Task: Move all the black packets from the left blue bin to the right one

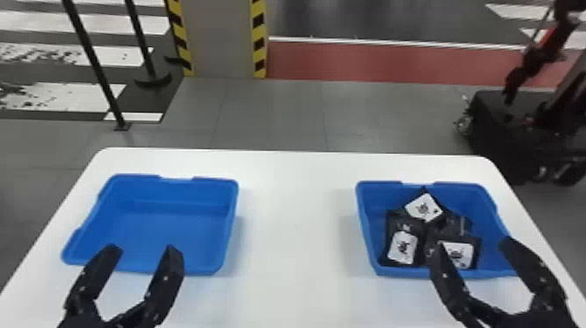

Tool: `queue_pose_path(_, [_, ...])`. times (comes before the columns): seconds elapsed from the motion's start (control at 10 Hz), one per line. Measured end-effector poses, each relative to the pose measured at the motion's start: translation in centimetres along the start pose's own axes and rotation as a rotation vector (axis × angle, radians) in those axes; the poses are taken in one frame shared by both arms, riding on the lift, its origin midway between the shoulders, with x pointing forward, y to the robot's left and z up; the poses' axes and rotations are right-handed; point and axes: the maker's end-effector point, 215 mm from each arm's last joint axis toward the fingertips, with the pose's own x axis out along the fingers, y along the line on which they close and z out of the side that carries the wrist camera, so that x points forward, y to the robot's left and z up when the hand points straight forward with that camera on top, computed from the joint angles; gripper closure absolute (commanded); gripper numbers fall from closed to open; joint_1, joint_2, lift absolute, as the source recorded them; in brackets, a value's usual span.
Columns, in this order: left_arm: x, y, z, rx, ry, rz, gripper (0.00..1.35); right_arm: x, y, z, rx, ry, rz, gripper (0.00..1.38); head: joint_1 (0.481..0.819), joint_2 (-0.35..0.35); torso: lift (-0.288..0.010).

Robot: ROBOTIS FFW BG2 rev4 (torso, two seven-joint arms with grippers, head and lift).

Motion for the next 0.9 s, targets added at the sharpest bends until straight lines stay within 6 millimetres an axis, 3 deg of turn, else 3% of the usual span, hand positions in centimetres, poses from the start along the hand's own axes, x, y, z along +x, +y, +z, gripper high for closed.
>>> queue_pose_path(0.9, [0.05, 0.11, 0.4, 0.016, -0.01, 0.0, 0.11, -0.08, -0.05, -0.3, 0.009, 0.005, -0.003, 0.15, 0.695, -0.017, -0.11])
